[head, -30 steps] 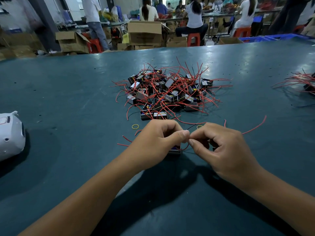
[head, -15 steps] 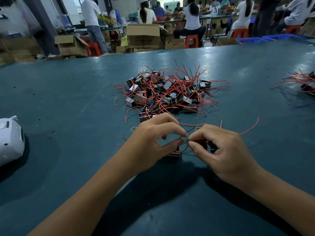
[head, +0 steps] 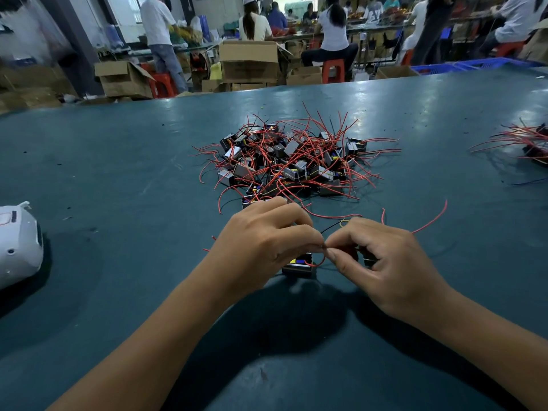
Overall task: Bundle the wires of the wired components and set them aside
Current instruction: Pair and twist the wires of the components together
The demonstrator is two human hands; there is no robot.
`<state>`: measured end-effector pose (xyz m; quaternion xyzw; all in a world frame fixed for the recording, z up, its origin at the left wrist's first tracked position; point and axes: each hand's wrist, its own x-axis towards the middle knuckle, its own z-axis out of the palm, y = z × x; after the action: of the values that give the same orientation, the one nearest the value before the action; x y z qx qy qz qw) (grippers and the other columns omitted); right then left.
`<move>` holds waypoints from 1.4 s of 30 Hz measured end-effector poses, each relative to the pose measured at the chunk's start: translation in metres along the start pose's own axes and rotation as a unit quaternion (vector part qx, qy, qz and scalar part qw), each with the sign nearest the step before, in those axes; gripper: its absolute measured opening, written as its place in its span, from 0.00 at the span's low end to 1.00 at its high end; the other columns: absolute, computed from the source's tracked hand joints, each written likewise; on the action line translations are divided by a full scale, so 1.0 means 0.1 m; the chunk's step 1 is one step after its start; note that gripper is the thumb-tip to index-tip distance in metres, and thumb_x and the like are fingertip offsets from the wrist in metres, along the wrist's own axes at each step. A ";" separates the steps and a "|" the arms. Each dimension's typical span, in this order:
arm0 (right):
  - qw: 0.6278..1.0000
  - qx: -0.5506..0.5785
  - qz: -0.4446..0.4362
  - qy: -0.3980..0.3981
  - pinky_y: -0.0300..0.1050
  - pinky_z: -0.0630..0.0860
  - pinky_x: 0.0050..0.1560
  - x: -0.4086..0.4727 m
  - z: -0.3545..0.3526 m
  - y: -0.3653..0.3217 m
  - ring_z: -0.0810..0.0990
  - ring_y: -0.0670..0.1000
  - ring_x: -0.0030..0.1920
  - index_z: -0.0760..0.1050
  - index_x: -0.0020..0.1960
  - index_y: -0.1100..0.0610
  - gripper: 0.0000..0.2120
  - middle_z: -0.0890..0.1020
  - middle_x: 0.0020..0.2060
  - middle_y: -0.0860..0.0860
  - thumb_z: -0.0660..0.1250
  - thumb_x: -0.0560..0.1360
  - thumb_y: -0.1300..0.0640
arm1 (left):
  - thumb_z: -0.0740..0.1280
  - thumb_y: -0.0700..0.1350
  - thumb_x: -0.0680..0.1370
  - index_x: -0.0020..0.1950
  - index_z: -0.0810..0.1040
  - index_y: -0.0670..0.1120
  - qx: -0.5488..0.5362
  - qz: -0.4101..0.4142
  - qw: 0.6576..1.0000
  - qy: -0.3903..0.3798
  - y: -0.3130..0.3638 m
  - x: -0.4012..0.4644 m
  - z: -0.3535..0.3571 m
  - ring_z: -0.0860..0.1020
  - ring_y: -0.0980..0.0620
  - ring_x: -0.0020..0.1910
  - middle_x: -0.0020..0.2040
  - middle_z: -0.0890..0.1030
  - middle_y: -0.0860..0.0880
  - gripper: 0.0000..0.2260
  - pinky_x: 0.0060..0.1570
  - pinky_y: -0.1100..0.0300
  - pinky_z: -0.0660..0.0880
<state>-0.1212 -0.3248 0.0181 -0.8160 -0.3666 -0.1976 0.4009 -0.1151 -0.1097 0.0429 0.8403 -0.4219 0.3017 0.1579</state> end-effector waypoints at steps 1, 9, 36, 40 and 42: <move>1.000 -0.001 -0.003 -0.001 0.33 0.70 0.40 0.00 0.00 0.00 0.75 0.43 0.37 0.79 0.44 0.56 0.02 0.77 0.36 0.44 0.69 0.75 0.60 | 0.69 0.46 0.80 0.49 0.85 0.45 -0.006 0.001 1.000 -0.004 0.01 0.00 0.01 0.77 0.46 0.42 0.45 0.81 0.49 0.07 0.40 0.49 0.75; 1.000 -0.010 -0.011 0.007 0.27 0.67 0.42 0.00 -0.01 -0.02 0.74 0.37 0.37 0.81 0.46 0.52 0.06 0.74 0.37 0.37 0.70 0.73 0.62 | 0.68 0.44 0.80 0.44 0.79 0.46 -0.155 -0.159 0.973 -0.059 0.13 0.00 0.07 0.71 0.63 0.38 0.38 0.72 0.61 0.05 0.38 0.71 0.64; 1.000 -0.008 -0.011 0.002 0.29 0.68 0.42 -0.03 0.00 0.02 0.73 0.40 0.37 0.78 0.44 0.57 0.02 0.75 0.37 0.43 0.68 0.76 0.60 | 0.76 0.42 0.75 0.52 0.87 0.45 -0.165 -0.106 0.980 -0.020 0.00 -0.06 0.04 0.77 0.56 0.43 0.46 0.80 0.53 0.06 0.41 0.65 0.71; 1.000 -0.008 -0.012 -0.001 0.31 0.69 0.41 -0.04 0.00 0.03 0.74 0.41 0.37 0.78 0.44 0.56 0.03 0.75 0.37 0.44 0.68 0.76 0.59 | 0.73 0.47 0.76 0.51 0.87 0.47 -0.136 -0.095 0.986 -0.008 0.01 -0.06 0.05 0.79 0.53 0.45 0.46 0.80 0.53 0.07 0.42 0.54 0.77; 1.000 -0.009 -0.014 -0.003 0.31 0.69 0.42 -0.04 0.00 0.03 0.74 0.41 0.38 0.78 0.44 0.56 0.03 0.76 0.37 0.44 0.67 0.77 0.59 | 0.71 0.48 0.78 0.50 0.86 0.47 -0.123 -0.082 0.989 -0.004 0.02 -0.06 0.04 0.78 0.51 0.44 0.45 0.80 0.52 0.07 0.41 0.50 0.76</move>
<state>-0.1219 -0.3277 0.0140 -0.8150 -0.3778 -0.2041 0.3891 -0.1178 -0.1091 0.0357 0.8473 -0.3863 0.2303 0.2824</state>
